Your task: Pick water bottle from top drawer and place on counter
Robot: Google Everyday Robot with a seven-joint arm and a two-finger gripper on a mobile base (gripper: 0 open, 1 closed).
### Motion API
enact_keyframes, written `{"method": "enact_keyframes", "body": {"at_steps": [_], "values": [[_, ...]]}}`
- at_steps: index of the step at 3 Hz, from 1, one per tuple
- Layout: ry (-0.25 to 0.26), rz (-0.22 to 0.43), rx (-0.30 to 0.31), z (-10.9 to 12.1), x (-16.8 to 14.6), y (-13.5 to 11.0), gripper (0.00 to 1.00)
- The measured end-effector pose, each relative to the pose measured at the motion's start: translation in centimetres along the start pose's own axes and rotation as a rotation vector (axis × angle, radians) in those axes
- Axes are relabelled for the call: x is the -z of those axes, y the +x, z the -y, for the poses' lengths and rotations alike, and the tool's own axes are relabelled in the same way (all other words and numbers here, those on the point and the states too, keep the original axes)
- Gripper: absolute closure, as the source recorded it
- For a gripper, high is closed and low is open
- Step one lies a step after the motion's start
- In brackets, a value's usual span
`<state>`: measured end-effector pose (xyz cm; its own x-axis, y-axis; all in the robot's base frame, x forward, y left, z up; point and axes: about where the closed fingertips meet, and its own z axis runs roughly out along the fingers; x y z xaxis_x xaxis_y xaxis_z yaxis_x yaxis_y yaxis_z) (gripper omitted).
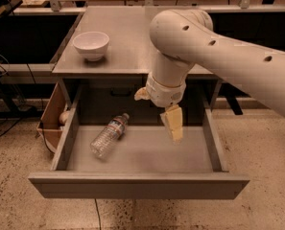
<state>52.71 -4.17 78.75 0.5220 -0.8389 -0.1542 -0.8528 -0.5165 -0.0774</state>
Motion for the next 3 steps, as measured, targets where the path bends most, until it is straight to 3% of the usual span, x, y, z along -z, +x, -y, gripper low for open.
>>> {"method": "enact_keyframes", "body": {"at_steps": [1, 3], "values": [[-0.003, 0.02, 0.022, 0.9, -1.0, -0.1, 0.0], [0.009, 0.13, 0.156, 6.6, -7.8, -3.1, 0.0]]}}
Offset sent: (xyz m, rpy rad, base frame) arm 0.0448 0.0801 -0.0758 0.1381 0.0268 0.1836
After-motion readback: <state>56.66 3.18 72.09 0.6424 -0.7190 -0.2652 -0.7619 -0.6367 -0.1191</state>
